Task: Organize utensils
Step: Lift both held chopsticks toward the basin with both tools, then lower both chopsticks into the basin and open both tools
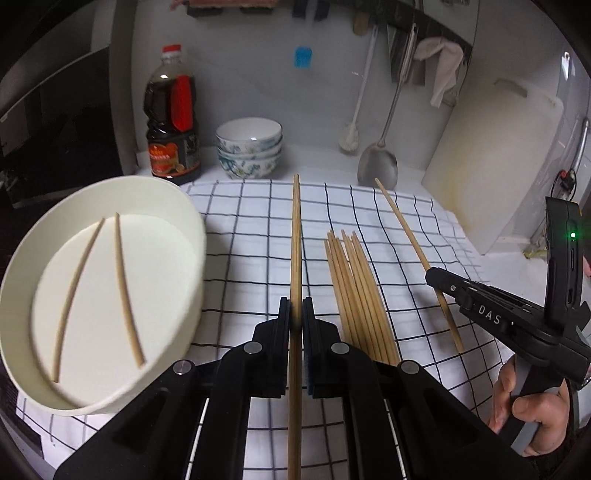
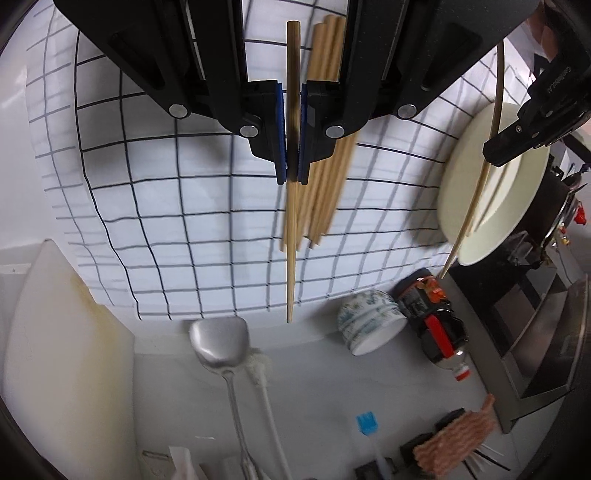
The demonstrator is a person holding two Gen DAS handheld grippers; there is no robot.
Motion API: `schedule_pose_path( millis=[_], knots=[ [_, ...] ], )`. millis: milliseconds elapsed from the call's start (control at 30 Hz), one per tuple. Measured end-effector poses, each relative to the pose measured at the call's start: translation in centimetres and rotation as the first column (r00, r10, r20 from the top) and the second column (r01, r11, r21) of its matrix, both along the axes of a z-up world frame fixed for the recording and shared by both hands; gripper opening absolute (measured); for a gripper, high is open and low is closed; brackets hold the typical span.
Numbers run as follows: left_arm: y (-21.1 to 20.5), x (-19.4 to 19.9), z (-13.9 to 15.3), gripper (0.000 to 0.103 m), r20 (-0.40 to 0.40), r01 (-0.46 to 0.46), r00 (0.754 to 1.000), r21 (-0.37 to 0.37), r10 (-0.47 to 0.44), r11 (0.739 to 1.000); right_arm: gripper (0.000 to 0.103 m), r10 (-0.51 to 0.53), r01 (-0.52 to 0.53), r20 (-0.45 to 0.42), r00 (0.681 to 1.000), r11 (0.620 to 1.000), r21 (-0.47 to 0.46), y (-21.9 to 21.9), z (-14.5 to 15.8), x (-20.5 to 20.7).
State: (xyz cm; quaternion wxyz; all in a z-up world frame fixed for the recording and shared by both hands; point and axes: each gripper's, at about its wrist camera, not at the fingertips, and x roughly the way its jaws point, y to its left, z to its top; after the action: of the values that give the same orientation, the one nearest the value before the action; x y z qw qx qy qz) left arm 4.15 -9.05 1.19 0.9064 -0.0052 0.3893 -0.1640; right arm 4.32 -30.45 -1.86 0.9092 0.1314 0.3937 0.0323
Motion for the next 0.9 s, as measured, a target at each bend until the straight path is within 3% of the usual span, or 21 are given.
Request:
schedule_pose_path(
  millis=[233,467,667,900],
  knots=[
    [5.2,0.3,2.0,0.007,0.025,-0.042,0.999,-0.037,0.042,0.998,0.006,0.086,-0.089,0.076,0.993,0.996,0.028,4.5,3.0,-0.6],
    [11.6,1.7,3.1,0.007,0.039,-0.118,0.992,-0.054,0.12,0.992,0.006,0.213,-0.22,0.129,0.969,0.975,0.044,12.3,5.1,1.0],
    [17.1,3.6,2.3,0.007,0.02,-0.188,0.982,-0.053,0.189,0.981,0.006,0.301,-0.306,0.091,0.949,0.951,0.043,19.0,4.4,3.6],
    [20.2,5.9,0.0,0.007,-0.026,-0.209,0.978,-0.039,0.208,0.977,0.006,0.364,-0.365,0.017,0.931,0.93,0.047,25.2,3.2,6.7]
  ],
)
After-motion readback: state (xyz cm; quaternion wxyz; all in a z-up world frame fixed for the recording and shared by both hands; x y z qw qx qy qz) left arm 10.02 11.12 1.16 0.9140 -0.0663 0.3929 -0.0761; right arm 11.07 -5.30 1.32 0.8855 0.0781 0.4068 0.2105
